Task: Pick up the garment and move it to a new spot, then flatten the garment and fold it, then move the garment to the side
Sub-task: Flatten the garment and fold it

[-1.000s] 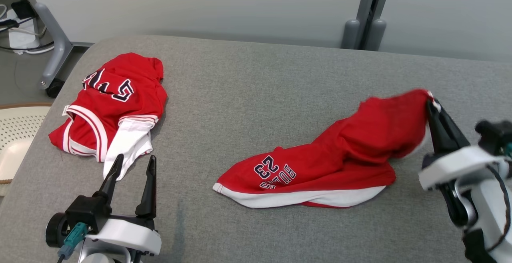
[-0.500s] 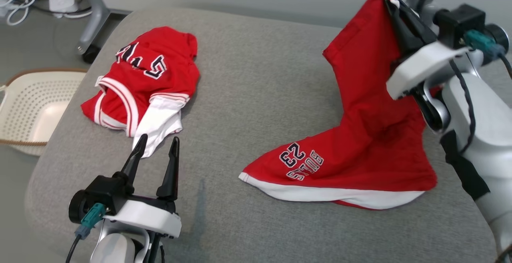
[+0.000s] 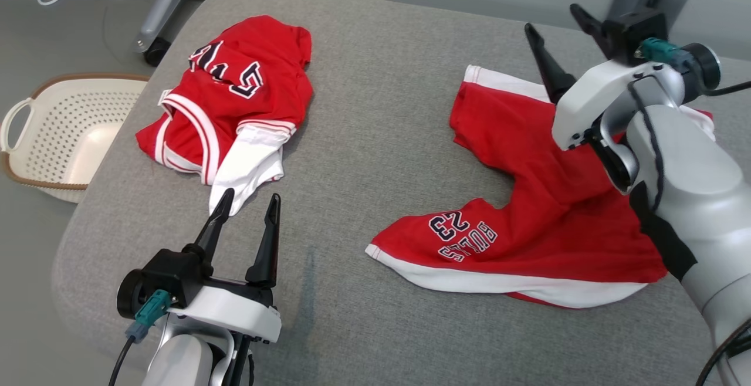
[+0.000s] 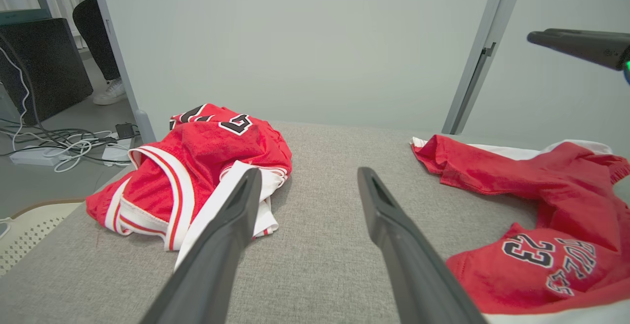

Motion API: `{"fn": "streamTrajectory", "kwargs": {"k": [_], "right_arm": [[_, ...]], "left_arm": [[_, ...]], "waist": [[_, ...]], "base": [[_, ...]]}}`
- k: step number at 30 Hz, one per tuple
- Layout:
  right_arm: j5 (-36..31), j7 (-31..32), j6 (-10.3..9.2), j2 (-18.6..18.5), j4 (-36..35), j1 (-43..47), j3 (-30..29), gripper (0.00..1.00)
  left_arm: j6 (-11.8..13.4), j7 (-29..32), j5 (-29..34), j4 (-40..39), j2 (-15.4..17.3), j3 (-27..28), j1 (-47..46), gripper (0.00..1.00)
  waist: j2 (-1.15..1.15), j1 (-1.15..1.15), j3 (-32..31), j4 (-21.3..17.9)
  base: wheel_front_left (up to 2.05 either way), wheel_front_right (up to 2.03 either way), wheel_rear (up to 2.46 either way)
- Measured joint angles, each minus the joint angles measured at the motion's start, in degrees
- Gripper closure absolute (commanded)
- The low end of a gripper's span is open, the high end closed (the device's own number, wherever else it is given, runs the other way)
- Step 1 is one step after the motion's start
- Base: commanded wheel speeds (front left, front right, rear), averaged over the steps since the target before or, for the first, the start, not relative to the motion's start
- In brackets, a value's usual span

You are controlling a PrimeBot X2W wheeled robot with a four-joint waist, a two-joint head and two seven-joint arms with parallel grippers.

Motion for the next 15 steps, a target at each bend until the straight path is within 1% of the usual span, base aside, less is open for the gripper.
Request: {"fn": "streamTrajectory", "kwargs": {"k": [3,7,10,15], "right_arm": [[1.88,-0.02,-0.01,-0.99,-2.38,0.49,-2.02,0.00],[3.00,-0.04,-0.01,-3.21,-9.32,4.14,-6.45,0.00],[2.46,-0.04,-0.01,-5.05,-15.25,9.41,-10.33,0.00],[0.54,-0.05,-0.01,-6.56,-24.72,20.90,-17.10,0.00]], "left_arm": [[0.02,0.00,0.41,-0.01,-0.02,0.69,0.00,0.00],[-0.10,0.00,1.48,0.02,-0.01,2.00,0.13,0.00],[-0.33,0.00,2.40,-0.04,-0.02,3.27,0.69,0.00],[-0.84,0.00,3.79,-0.26,0.30,5.41,2.87,0.00]], "waist": [[0.00,0.00,-0.41,-1.13],[0.00,0.00,-1.38,-2.91],[0.00,0.00,-2.44,-4.36],[0.00,0.00,-4.66,-7.00]], "base": [[0.00,0.00,0.00],[0.00,0.00,0.00],[0.00,0.00,0.00],[0.00,0.00,0.00]]}}
